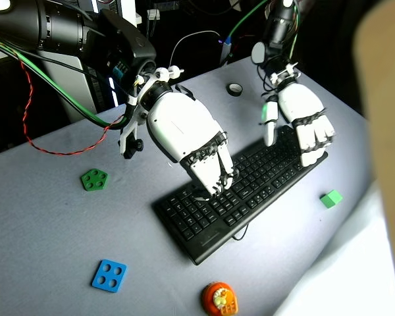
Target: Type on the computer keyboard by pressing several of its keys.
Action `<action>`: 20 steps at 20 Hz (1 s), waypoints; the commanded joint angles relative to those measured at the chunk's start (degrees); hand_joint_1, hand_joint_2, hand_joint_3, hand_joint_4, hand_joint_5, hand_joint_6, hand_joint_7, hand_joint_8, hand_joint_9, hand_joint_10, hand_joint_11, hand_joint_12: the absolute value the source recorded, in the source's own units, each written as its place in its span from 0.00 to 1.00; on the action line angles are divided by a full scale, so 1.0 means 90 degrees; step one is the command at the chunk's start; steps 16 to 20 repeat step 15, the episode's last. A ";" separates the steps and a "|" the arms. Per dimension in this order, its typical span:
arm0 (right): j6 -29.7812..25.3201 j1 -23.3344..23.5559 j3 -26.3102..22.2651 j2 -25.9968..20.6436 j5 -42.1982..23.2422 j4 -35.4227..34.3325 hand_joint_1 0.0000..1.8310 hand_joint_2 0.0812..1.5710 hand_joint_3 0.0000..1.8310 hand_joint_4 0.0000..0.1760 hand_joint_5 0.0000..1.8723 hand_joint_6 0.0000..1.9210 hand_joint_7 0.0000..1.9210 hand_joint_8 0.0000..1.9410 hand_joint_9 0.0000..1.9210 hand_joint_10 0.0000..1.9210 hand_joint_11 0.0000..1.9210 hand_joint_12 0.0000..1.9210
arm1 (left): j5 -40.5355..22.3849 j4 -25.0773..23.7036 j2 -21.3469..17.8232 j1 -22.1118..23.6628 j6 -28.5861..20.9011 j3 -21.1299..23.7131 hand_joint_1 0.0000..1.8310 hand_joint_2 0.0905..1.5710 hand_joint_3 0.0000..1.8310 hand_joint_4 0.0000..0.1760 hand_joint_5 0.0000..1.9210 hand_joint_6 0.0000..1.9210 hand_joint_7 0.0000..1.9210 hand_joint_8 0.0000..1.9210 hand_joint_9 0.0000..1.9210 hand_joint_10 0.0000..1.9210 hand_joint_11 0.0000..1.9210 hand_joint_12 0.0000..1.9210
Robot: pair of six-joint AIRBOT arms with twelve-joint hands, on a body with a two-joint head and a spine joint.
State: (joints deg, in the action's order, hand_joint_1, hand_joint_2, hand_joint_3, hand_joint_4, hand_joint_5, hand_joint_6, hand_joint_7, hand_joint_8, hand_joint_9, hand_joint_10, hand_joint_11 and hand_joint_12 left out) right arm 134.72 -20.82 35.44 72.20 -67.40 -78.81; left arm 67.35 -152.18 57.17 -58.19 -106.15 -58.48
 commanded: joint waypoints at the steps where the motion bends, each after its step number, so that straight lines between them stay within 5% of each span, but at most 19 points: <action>1: 0.0000 0.0082 -0.0036 -0.0061 -0.0206 0.0609 0.05 0.79 0.00 0.00 0.29 0.23 0.43 0.01 0.29 0.42 0.12 0.86 | 0.0652 -0.0162 -0.0112 0.0025 -0.0002 0.0017 0.00 0.83 0.00 0.13 0.19 0.05 0.25 0.01 0.09 0.43 0.00 0.75; 5: 0.0000 0.0149 -0.0046 -0.0248 -0.0046 0.0609 0.05 0.79 0.00 0.00 0.35 0.29 0.50 0.04 0.31 0.53 0.13 0.88 | 0.0605 -0.0160 -0.0508 -0.0066 -0.0027 0.0350 0.00 0.83 0.00 0.02 0.23 0.06 0.30 0.03 0.13 0.45 0.00 0.80; 6: 0.0000 0.0179 -0.0050 -0.0317 0.0009 0.0609 0.05 0.79 0.00 0.00 0.38 0.34 0.52 0.15 0.33 0.59 0.15 0.90 | 0.0588 -0.0160 -0.0610 -0.0072 -0.0053 0.0429 0.00 0.84 0.00 0.00 0.25 0.08 0.33 0.05 0.14 0.51 0.00 0.84; 7: 0.0006 0.0225 -0.0063 -0.0423 0.0101 0.0609 0.05 0.79 0.00 0.00 0.40 0.35 0.49 0.29 0.33 0.64 0.16 0.92 | 0.0571 -0.0160 -0.0757 -0.0056 -0.0077 0.0538 0.00 0.85 0.00 0.00 0.26 0.14 0.33 0.14 0.16 0.56 0.01 0.88; 9: 0.0008 0.0281 -0.0100 -0.0556 0.0235 0.0609 0.08 0.79 0.00 0.00 0.46 0.41 0.45 0.59 0.37 0.75 0.23 0.96 | 0.0518 -0.0159 -0.0920 0.0004 -0.0084 0.0641 0.03 0.86 0.00 0.00 0.21 0.55 0.25 0.59 0.19 0.73 0.08 0.93; 12: -0.0043 0.0279 -0.0196 -0.0712 0.0389 0.0609 0.04 0.81 0.00 0.00 0.49 0.64 0.57 0.76 0.51 0.93 0.43 1.00 | 0.0436 -0.0159 -0.1184 0.0121 -0.0114 0.0785 0.10 0.87 0.00 0.00 0.38 0.72 0.39 0.79 0.32 0.85 0.20 0.99; 14: -0.0010 0.0253 -0.0269 -0.0762 0.0433 0.0609 0.03 0.83 0.00 0.00 0.52 0.80 0.61 0.85 0.60 1.00 0.56 1.00 | 0.0389 -0.0159 -0.1288 0.0143 -0.0139 0.0821 0.12 0.88 0.00 0.00 0.42 0.77 0.45 0.82 0.38 0.90 0.26 1.00; 20: -0.0009 0.0254 -0.0298 -0.0785 0.0478 0.0609 0.07 0.85 0.01 0.00 0.57 0.83 0.65 0.87 0.64 1.00 0.60 1.00 | 0.0378 -0.0159 -0.1342 0.0149 -0.0150 0.0835 0.09 0.89 0.00 0.00 0.46 0.74 0.50 0.77 0.42 0.88 0.29 1.00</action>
